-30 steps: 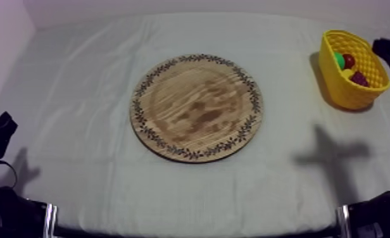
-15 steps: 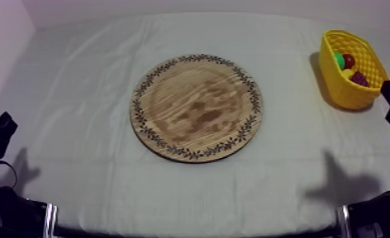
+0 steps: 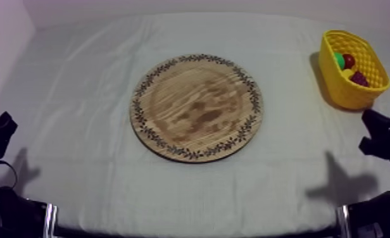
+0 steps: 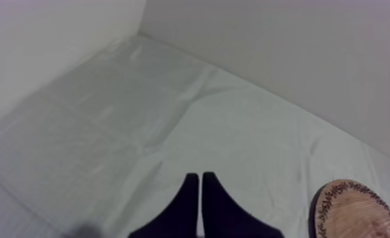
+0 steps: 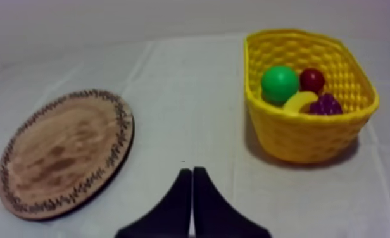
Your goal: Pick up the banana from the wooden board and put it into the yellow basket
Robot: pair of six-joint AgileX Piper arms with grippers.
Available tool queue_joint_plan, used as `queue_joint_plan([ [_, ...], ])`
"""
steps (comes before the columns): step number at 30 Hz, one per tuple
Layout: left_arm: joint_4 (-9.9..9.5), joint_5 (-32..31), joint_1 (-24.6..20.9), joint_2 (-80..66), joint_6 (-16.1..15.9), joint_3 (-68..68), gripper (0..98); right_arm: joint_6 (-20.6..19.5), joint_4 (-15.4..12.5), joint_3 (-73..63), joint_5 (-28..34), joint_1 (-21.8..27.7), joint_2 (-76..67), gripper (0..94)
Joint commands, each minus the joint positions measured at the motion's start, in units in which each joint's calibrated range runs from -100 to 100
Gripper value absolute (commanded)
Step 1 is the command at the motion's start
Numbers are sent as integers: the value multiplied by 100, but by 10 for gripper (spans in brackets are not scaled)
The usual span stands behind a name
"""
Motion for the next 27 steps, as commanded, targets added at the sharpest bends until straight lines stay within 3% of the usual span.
queue_joint_plan([
  [1, 3, 0, -2, 4, 1, 0, 1, -233, 117, 77, 52, -38, -5, 7],
  [5, 3, 0, -2, 4, 0, 0, 1, -157, 228, 106, 115, -72, -5, 7],
  [14, 3, 0, -2, 4, 2, 0, 1, 1007, 275, 160, -92, -78, -6, 7],
  [27, 3, 0, -2, 4, 2, 0, 1, 885, 279, 170, -137, -78, -6, 7],
])
